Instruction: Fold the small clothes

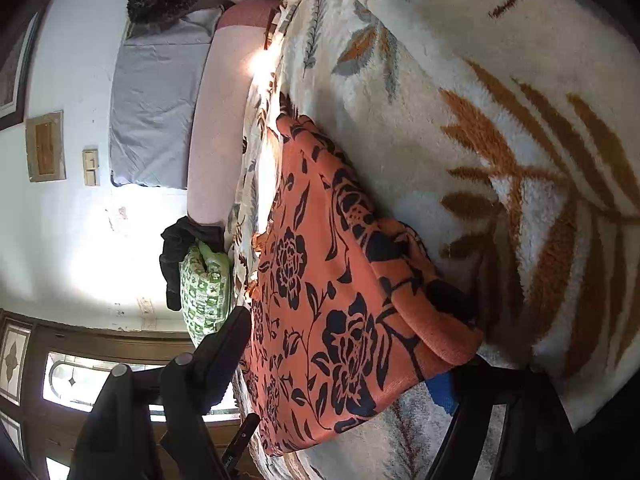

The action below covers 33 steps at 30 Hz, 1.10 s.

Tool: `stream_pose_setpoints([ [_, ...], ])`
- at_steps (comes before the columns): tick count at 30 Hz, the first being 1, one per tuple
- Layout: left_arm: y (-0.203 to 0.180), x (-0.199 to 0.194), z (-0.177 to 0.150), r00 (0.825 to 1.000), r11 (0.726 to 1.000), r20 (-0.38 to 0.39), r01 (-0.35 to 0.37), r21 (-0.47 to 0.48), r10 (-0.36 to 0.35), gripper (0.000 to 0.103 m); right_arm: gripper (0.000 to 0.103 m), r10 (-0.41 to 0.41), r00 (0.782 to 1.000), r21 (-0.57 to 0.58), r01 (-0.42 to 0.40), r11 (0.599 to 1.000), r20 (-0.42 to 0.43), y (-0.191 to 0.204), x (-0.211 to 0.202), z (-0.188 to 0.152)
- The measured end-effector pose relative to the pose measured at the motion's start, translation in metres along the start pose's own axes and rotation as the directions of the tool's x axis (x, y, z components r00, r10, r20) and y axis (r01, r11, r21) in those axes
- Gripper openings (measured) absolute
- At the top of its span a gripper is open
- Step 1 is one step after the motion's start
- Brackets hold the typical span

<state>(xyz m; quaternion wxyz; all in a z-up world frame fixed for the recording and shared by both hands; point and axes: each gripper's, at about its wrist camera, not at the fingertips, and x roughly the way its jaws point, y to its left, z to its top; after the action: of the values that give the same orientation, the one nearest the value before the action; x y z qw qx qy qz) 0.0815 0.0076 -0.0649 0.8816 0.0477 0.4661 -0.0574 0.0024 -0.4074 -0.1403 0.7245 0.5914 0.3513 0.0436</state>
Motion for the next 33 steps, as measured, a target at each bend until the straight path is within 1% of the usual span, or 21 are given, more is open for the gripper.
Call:
stream_pose_setpoints([
  [3, -0.010, 0.006, 0.002, 1.000, 1.000, -0.010, 0.002, 0.024, -0.001, 0.100, 0.081, -0.006, 1.000, -0.052, 0.006, 0.999, 0.005, 0.009, 0.001, 0.000],
  [6, -0.018, 0.015, 0.001, 0.999, 0.999, -0.042, -0.009, 0.049, 0.011, 0.100, 0.080, -0.034, 0.999, -0.042, 0.034, 0.999, -0.002, 0.004, 0.005, 0.001],
  [8, -0.020, 0.011, 0.002, 1.000, 0.999, -0.024, -0.005, 0.048, 0.007, 0.100, 0.079, -0.029, 1.000, -0.047, 0.029, 0.998, 0.000, 0.004, 0.004, 0.001],
  [10, -0.022, 0.008, 0.005, 1.000, 0.999, -0.009, 0.003, 0.047, -0.002, 0.100, 0.079, -0.031, 1.000, -0.079, 0.031, 0.996, 0.005, 0.009, 0.004, 0.001],
  [13, -0.026, 0.011, 0.008, 1.000, 0.999, -0.008, 0.005, 0.049, -0.004, 0.100, 0.079, -0.048, 0.999, -0.110, 0.048, 0.993, 0.003, 0.013, 0.006, -0.001],
  [15, -0.028, 0.019, 0.007, 1.000, 0.999, -0.024, 0.017, 0.046, -0.016, 0.100, 0.079, -0.059, 0.998, -0.122, 0.059, 0.991, 0.007, 0.015, 0.007, -0.001],
  [16, -0.029, 0.027, 0.006, 0.999, 0.999, -0.047, 0.029, 0.041, -0.027, 0.100, 0.079, -0.064, 0.998, -0.127, 0.064, 0.990, 0.008, 0.016, 0.007, -0.001],
  [17, -0.030, 0.038, 0.003, 0.996, 0.999, -0.088, 0.031, 0.035, -0.028, 0.100, 0.079, -0.072, 0.997, -0.131, 0.072, 0.989, 0.010, 0.017, 0.008, -0.002],
  [18, -0.029, 0.044, 0.001, 0.995, 0.999, -0.096, 0.031, 0.026, -0.028, 0.101, 0.078, -0.081, 0.997, -0.135, 0.081, 0.988, 0.009, 0.017, 0.009, -0.002],
  [19, -0.029, 0.042, 0.000, 0.997, 0.999, -0.075, 0.027, 0.025, -0.025, 0.101, 0.074, -0.093, 0.996, -0.138, 0.093, 0.986, 0.007, 0.017, 0.010, -0.002],
  [20, -0.030, 0.040, 0.001, 0.997, 0.999, -0.077, 0.028, 0.026, -0.026, 0.101, 0.073, -0.101, 0.995, -0.138, 0.101, 0.985, 0.006, 0.017, 0.012, -0.002],
  [22, -0.028, 0.033, 0.003, 0.996, 0.999, -0.079, 0.048, 0.014, -0.047, 0.101, 0.072, -0.113, 0.994, -0.141, 0.114, 0.983, 0.011, 0.017, 0.011, -0.002],
  [24, -0.021, 0.022, 0.005, 0.997, 0.998, -0.047, 0.059, -0.013, -0.059, 0.101, 0.071, -0.127, 0.992, -0.148, 0.127, 0.981, 0.015, 0.019, 0.012, -0.002],
  [26, -0.017, 0.016, 0.006, 0.998, 0.997, -0.009, 0.064, -0.031, -0.065, 0.101, 0.071, -0.143, 0.990, -0.163, 0.144, 0.976, 0.020, 0.022, 0.013, -0.002],
  [27, -0.016, 0.020, 0.004, 0.998, 0.998, -0.008, 0.060, -0.032, -0.061, 0.101, 0.071, -0.153, 0.988, -0.168, 0.154, 0.974, 0.021, 0.022, 0.014, -0.002],
  [29, -0.018, 0.048, -0.003, 0.993, 0.999, -0.107, 0.053, -0.005, -0.054, 0.102, 0.072, -0.169, 0.986, -0.162, 0.168, 0.972, 0.007, 0.021, 0.019, -0.001],
  [30, -0.020, 0.048, -0.005, 0.997, 0.999, -0.063, 0.044, 0.021, -0.043, 0.103, 0.072, -0.170, 0.985, -0.153, 0.170, 0.974, 0.008, 0.021, 0.020, 0.000],
  [31, -0.023, 0.046, -0.004, 0.998, 0.999, -0.058, 0.035, 0.035, -0.032, 0.103, 0.073, -0.167, 0.986, -0.140, 0.167, 0.976, 0.011, 0.020, 0.020, 0.001],
  [32, -0.022, 0.044, -0.002, 0.997, 0.999, -0.073, 0.042, 0.029, -0.039, 0.103, 0.076, -0.162, 0.987, -0.124, 0.162, 0.979, 0.008, 0.019, 0.022, 0.003],
  [33, -0.019, 0.040, 0.001, 0.995, 0.998, -0.082, 0.062, 0.012, -0.061, 0.103, 0.079, -0.152, 0.988, -0.114, 0.151, 0.982, 0.001, 0.019, 0.024, 0.006],
])
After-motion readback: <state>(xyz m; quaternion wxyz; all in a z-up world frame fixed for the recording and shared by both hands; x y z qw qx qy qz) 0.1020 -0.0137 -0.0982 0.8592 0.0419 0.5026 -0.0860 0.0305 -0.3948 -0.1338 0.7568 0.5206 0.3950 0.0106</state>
